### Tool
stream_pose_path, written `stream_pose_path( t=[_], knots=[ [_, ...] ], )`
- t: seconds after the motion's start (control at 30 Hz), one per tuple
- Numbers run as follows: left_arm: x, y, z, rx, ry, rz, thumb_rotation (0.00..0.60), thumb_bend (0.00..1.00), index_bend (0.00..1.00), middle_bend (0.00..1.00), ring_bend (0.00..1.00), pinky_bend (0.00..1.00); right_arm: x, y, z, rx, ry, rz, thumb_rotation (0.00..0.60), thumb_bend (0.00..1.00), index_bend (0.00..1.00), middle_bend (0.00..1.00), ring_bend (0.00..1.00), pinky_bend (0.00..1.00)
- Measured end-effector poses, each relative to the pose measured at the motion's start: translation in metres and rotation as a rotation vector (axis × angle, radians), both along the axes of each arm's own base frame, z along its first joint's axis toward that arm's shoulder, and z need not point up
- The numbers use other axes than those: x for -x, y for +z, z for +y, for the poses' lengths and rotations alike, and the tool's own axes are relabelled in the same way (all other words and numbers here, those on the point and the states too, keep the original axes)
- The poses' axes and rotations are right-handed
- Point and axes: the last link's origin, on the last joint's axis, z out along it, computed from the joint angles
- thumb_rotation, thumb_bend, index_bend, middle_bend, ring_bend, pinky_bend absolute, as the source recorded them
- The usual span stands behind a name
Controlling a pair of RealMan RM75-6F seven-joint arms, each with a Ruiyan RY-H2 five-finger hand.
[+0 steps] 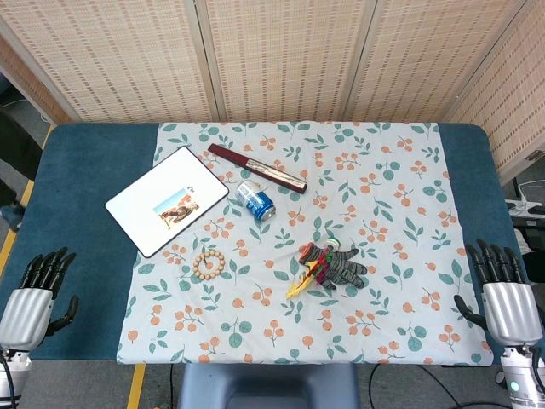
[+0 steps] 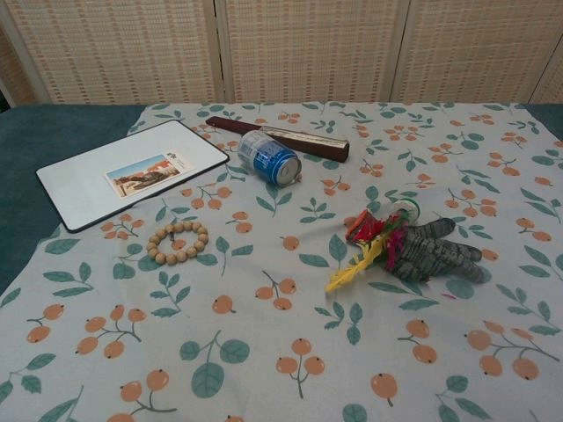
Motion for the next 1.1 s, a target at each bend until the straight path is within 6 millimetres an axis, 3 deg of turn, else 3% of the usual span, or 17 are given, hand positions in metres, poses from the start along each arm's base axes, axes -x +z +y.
stream_pose_path(
  t=[0.2, 0.37, 0.6, 0.83, 1.1],
  knots=[
    [0.0, -0.002, 0.0, 0.011, -0.004, -0.006, 0.6, 0.5, 0.01, 0.01, 0.0, 0.02, -0.001, 0.0, 0.0, -0.003, 0.005, -0.005, 0.524, 0.2, 0.0, 0.0, 0.0, 0.0],
    [-0.004, -0.013, 0.001, 0.061, -0.025, -0.026, 0.6, 0.5, 0.08, 0.11, 0.0, 0.02, -0.005, -0.002, 0.002, -0.015, 0.022, -0.01, 0.524, 0.2, 0.0, 0.0, 0.0, 0.0],
    [-0.02, -0.06, 0.019, 0.251, -0.054, 0.014, 0.6, 0.5, 0.1, 0.12, 0.0, 0.01, -0.004, 0.005, 0.003, 0.024, 0.014, 0.001, 0.525, 0.2, 0.0, 0.0, 0.0, 0.0],
    [-0.04, -0.102, 0.043, 0.323, -0.073, 0.045, 0.6, 0.49, 0.11, 0.14, 0.0, 0.0, 0.005, 0.003, -0.004, 0.008, -0.045, 0.008, 0.524, 0.2, 0.0, 0.0, 0.0, 0.0],
    [-0.062, -0.142, 0.067, 0.296, -0.131, 0.105, 0.6, 0.48, 0.26, 0.27, 0.05, 0.0, 0.01, 0.006, -0.009, 0.013, -0.067, -0.006, 0.525, 0.2, 0.0, 0.0, 0.0, 0.0]
  ],
)
